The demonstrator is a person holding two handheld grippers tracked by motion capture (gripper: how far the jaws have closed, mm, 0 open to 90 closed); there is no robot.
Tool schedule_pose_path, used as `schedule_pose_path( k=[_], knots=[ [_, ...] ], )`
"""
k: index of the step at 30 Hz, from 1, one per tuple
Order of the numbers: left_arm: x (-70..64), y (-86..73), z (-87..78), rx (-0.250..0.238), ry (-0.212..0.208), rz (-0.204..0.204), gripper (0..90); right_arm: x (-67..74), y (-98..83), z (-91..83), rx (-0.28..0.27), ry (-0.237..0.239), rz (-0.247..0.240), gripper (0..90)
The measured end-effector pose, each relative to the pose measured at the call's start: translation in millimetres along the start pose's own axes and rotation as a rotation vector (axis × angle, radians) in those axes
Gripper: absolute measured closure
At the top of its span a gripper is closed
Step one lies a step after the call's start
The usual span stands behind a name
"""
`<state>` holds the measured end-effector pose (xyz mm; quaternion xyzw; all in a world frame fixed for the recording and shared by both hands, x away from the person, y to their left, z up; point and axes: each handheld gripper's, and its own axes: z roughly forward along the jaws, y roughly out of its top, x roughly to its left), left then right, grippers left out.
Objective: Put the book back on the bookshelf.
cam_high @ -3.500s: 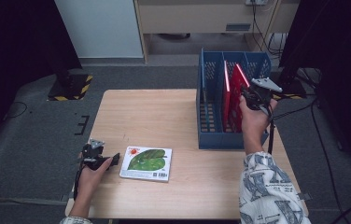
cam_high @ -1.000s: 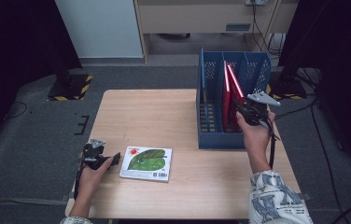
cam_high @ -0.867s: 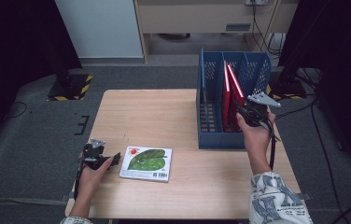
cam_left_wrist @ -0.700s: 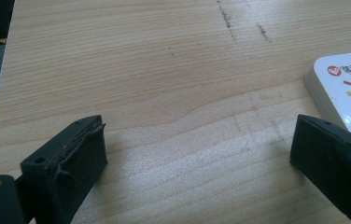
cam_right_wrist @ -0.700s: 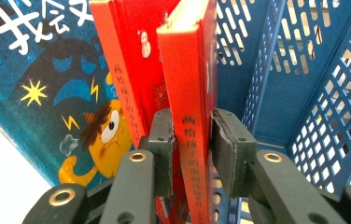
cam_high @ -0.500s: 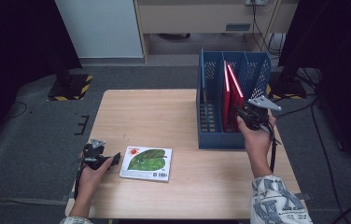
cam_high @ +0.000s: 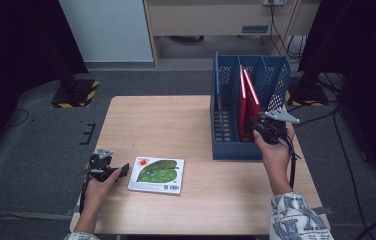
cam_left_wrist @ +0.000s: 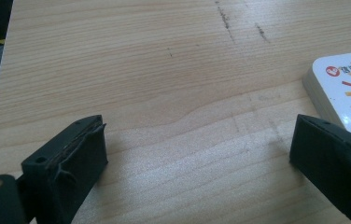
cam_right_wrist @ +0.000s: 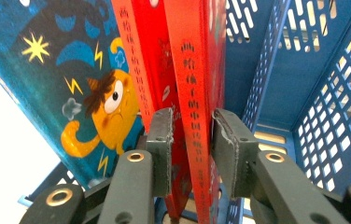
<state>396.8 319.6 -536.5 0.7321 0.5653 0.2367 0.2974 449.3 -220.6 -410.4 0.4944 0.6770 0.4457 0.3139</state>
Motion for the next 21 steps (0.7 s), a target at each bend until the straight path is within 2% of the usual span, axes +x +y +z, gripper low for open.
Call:
schedule_pose_path(
  k=[5,21],
  knots=[
    [0.0,0.0,0.0,0.0,0.0,0.0,2.8,1.0,-0.7,1.0,0.0,-0.002,0.001,73.4],
    [0.0,0.1,0.1,0.0,-0.002,0.002,2.9,11.9,4.3,8.8,0.006,0.006,-0.026,73.4]
  ],
)
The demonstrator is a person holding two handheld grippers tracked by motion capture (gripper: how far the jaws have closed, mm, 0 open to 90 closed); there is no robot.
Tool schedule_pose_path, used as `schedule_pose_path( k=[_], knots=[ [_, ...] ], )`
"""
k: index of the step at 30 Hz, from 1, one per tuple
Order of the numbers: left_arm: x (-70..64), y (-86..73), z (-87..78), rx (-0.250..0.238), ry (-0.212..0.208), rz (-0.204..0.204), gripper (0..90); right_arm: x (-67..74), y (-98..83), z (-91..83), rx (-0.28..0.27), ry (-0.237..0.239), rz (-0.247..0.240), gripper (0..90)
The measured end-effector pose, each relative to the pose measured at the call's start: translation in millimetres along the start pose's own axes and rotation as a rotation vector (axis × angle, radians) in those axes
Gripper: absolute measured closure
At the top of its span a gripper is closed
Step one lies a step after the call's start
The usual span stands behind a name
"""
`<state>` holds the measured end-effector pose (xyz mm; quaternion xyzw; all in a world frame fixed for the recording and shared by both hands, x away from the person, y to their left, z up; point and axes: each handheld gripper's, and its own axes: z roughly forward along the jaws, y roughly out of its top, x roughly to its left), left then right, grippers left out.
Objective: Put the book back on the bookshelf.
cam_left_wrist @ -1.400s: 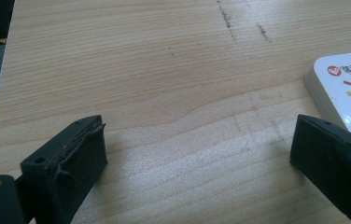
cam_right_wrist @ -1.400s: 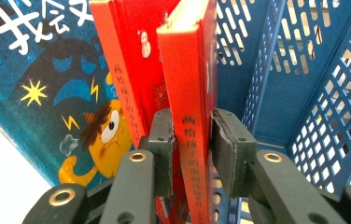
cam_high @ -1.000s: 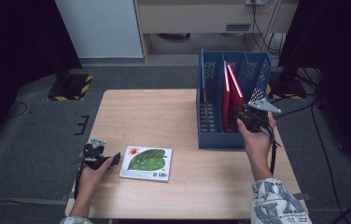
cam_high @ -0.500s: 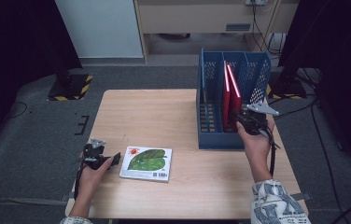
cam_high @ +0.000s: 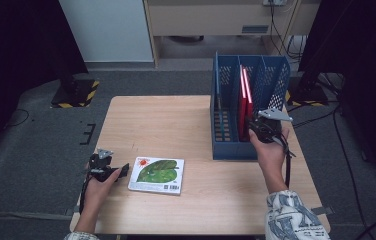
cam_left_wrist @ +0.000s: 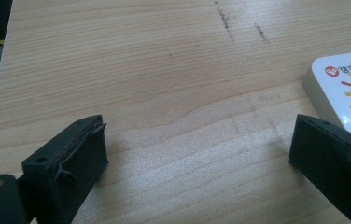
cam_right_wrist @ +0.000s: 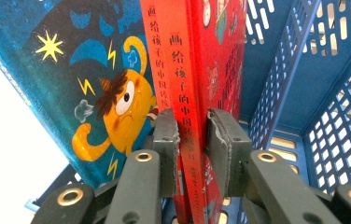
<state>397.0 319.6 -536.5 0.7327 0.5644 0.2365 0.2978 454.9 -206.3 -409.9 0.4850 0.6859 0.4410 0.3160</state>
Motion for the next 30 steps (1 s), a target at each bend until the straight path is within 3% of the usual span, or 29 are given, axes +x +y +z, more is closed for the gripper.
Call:
schedule_pose_path(
  k=[24,30],
  knots=[
    [0.2,0.1,0.0,-0.001,-0.004,0.003,3.3,-5.5,10.3,14.8,0.025,-0.011,0.019,73.7],
    [0.3,0.2,0.2,-0.001,-0.006,0.004,3.3,-6.3,7.5,11.3,0.023,-0.001,0.025,73.2]
  ],
)
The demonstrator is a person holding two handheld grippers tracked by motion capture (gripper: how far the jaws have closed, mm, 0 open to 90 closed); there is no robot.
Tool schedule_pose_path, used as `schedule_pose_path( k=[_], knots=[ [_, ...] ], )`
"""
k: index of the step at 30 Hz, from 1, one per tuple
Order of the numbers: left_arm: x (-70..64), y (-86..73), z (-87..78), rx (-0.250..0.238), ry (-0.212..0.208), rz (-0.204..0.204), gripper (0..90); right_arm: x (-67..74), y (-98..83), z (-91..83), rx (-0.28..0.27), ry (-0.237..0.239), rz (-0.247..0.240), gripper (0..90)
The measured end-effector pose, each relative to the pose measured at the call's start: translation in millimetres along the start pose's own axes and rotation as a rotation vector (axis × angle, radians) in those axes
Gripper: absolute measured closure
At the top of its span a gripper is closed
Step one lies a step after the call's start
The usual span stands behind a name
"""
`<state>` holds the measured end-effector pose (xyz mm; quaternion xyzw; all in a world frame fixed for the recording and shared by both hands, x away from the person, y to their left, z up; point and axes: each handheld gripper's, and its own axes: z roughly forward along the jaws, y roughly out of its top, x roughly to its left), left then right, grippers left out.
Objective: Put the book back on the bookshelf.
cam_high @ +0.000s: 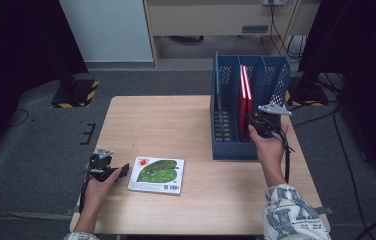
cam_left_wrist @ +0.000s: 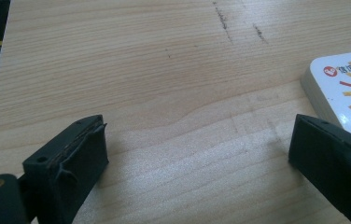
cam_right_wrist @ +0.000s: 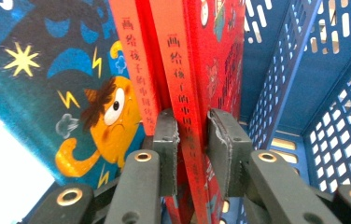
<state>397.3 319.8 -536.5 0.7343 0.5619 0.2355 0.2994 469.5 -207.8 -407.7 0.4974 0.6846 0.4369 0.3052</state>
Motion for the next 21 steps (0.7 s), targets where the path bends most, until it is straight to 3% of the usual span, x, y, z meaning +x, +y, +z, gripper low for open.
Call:
schedule_pose_path(
  k=[9,13,21],
  knots=[
    [-0.3,-0.1,-0.1,0.0,0.002,-0.001,3.4,1.0,-3.6,-8.5,-0.004,0.017,-0.008,73.5],
    [-0.2,0.0,-0.1,0.0,0.002,-0.001,3.4,0.9,-4.8,-8.8,-0.002,0.017,-0.016,77.8],
    [-0.1,0.0,-0.1,0.0,0.0,0.0,3.4,2.9,-3.6,-7.3,-0.007,0.021,-0.015,76.8]
  ],
)
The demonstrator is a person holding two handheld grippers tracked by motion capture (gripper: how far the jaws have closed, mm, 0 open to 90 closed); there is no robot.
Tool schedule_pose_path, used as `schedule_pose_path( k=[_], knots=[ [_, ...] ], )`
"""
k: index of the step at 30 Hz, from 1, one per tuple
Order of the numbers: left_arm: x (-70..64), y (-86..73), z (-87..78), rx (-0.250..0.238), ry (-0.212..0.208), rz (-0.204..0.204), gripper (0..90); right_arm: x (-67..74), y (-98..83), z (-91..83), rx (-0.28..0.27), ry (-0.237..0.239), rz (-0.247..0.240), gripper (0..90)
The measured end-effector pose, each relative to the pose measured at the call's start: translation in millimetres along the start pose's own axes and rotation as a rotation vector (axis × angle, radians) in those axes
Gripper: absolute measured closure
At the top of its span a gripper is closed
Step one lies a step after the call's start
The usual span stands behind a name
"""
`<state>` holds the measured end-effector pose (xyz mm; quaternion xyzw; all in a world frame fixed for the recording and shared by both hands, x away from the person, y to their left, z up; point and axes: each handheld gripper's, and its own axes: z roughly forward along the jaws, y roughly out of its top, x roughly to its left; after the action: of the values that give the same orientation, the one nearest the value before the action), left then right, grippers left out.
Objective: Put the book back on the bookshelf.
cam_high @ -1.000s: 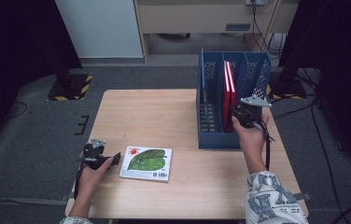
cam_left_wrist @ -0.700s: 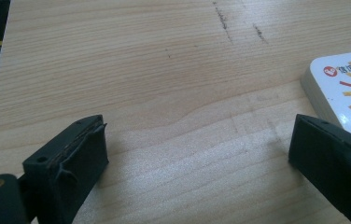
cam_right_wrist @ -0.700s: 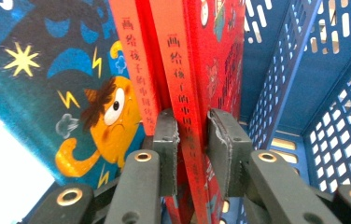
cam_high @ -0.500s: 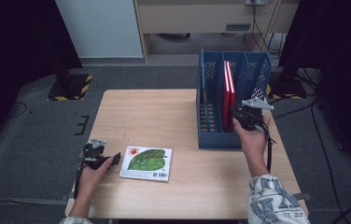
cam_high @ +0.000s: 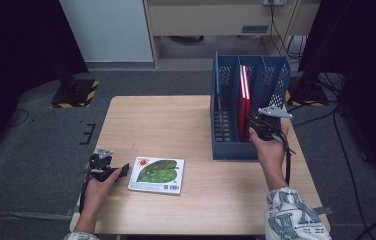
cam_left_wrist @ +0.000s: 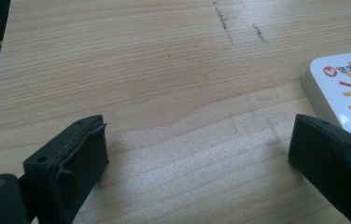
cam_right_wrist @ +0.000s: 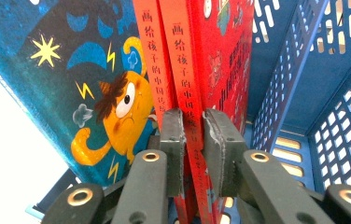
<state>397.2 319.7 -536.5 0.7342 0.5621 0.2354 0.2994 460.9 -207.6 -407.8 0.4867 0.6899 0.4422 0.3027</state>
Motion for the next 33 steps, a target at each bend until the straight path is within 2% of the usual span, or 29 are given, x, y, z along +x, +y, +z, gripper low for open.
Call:
schedule_pose_path(
  k=[9,16,21,33],
  knots=[
    [-0.2,0.0,0.0,0.0,0.001,-0.001,3.4,0.2,-5.0,-12.3,-0.026,0.035,0.021,62.2],
    [-0.2,0.1,0.1,0.0,0.001,-0.001,3.3,4.9,-12.5,-20.8,-0.045,0.073,0.028,55.0],
    [-0.3,0.1,0.2,0.0,0.001,-0.002,3.3,12.7,-18.5,-26.9,-0.053,0.096,0.013,50.5],
    [-0.5,0.2,0.3,0.0,-0.004,-0.003,3.0,36.8,-35.0,-37.4,-0.062,0.197,-0.026,39.4]
  ],
)
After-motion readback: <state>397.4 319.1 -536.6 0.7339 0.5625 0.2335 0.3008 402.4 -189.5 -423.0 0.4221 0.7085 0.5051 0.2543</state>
